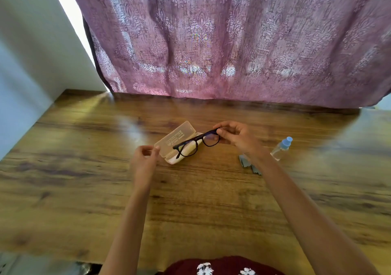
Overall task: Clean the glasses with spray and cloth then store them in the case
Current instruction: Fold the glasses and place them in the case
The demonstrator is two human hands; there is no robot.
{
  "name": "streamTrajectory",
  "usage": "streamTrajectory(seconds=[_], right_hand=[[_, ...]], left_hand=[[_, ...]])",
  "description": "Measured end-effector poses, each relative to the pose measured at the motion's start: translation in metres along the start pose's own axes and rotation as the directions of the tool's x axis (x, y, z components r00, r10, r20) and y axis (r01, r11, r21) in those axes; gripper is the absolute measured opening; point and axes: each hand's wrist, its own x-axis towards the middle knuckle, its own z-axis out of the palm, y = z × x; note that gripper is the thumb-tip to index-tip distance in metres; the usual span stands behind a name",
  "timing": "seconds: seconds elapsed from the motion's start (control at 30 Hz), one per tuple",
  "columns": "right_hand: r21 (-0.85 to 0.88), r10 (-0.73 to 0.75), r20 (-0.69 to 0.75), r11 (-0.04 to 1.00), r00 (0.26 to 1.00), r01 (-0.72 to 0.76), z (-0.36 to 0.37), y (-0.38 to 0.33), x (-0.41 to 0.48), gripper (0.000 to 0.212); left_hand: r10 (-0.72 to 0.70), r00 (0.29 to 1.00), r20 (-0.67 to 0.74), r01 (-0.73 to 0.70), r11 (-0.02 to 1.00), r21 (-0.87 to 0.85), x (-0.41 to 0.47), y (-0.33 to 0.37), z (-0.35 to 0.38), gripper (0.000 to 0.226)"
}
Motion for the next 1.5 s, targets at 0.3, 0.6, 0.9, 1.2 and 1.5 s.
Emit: streamTrajectory(seconds=[0.3,0.6,0.9,1.2,1.5], right_hand=[[0.024,0.047,-0.076,0.999,0.996,-0.045,-0.010,0.002,-0.001,0.015],[-0.126,0.112,-0.167,0.983,0.979,-0.134,-0.015,0.010,-0.006,0.010],[-0.147,0.203,-0.200,0.961,0.959,-0.234,-0.005,0.032,-0.008,0.017],[-0.193,0.208,-0.214,0.949,0.955,-0.250,0.000,0.045,-0.014,0.011],[-0.219,0.172,-0.219,0.951,0.961,-0.220,0.002,0.049,-0.021,0.009]], left_hand=[[0.022,0.996,-0.087,-0.005,0.981,0.195,0.030,-0.008,0.016,0.023],[0.254,0.967,-0.033,-0.233,0.926,0.295,0.022,0.010,0.036,0.023],[0.399,0.916,0.051,-0.399,0.884,0.244,0.008,0.015,0.048,0.019],[0.421,0.907,0.035,-0.415,0.874,0.253,0.003,0.014,0.053,0.021],[0.225,0.853,0.471,-0.310,0.944,0.109,0.005,-0.005,0.037,0.080]])
